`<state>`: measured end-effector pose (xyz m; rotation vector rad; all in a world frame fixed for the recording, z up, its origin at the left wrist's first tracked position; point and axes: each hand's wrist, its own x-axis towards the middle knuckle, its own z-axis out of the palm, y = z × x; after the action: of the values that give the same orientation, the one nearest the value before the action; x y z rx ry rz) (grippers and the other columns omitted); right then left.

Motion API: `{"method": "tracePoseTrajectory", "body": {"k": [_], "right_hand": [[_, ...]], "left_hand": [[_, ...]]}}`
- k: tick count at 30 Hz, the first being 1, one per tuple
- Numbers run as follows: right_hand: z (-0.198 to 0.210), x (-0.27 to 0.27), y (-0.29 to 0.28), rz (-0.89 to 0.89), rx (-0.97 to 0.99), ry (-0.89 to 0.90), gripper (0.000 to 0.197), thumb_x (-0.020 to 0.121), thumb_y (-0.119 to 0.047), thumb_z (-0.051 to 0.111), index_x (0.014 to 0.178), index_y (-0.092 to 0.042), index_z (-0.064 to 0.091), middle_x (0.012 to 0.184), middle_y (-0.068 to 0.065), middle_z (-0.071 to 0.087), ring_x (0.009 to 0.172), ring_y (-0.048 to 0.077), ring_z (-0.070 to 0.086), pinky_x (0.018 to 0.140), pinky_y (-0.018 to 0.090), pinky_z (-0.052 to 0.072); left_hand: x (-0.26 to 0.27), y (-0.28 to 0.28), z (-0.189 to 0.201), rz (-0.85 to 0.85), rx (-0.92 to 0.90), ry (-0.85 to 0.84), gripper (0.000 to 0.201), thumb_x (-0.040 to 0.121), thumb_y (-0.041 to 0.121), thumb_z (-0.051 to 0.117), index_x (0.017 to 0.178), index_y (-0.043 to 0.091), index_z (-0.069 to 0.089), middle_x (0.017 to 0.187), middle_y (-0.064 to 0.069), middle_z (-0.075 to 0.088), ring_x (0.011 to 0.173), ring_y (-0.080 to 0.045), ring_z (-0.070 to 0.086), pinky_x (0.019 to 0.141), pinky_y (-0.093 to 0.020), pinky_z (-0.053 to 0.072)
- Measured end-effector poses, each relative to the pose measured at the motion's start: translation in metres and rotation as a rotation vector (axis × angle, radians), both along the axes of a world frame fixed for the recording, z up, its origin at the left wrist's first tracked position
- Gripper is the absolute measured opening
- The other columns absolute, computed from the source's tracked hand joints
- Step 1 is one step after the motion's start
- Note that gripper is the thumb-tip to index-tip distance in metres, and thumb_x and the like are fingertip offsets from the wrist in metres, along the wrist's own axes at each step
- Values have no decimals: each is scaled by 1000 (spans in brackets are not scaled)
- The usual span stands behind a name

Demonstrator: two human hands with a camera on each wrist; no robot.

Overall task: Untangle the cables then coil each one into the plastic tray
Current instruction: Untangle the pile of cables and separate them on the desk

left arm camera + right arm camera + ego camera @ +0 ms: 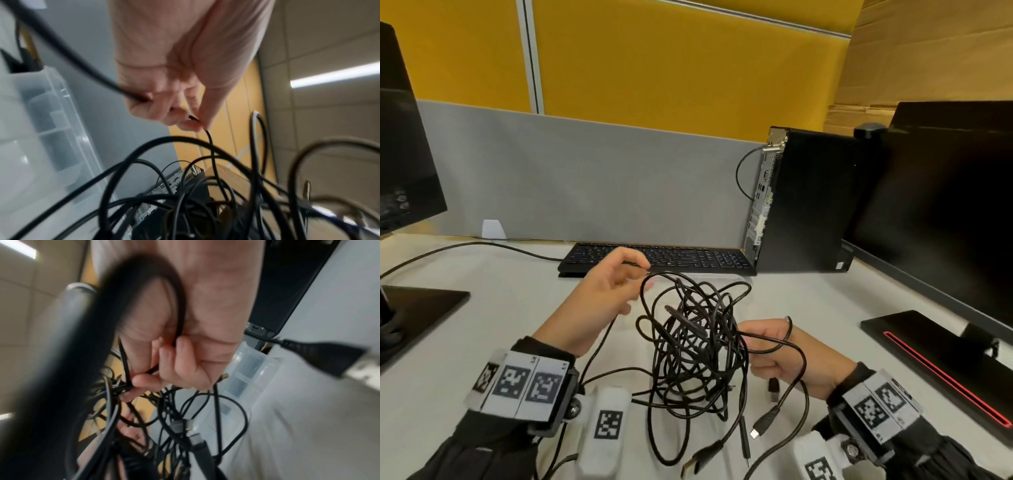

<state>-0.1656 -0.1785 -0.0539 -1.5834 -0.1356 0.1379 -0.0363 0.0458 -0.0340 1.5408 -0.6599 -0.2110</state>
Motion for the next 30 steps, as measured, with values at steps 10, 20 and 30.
{"method": "tracePoseTrajectory", "body": {"k": [10,20,30], "right_hand": [[10,2,9,-110,134,80,15,93,-20,54,83,-9,53,54,-13,42,45,0,26,40,10,21],[13,4,20,-201,-61,39,27,90,-16,59,64,-22,60,50,-9,31,44,5,23,40,14,19],[20,-5,14,-288,-146,-93,13,79,-17,70,72,-11,61,54,-7,51,45,6,29,40,14,26]], "left_hand": [[-24,-15,4,-220,-150,-217,16,70,32,67,86,28,64,90,3,64,87,-8,60,78,-16,48],[-28,-33,-12,-260,-27,-211,27,71,11,73,94,4,60,76,-1,68,68,-14,66,66,-26,56],[-34,-38,-13,-248,-195,19,21,75,10,65,93,1,62,75,-5,71,69,-16,68,60,-24,55]]}}
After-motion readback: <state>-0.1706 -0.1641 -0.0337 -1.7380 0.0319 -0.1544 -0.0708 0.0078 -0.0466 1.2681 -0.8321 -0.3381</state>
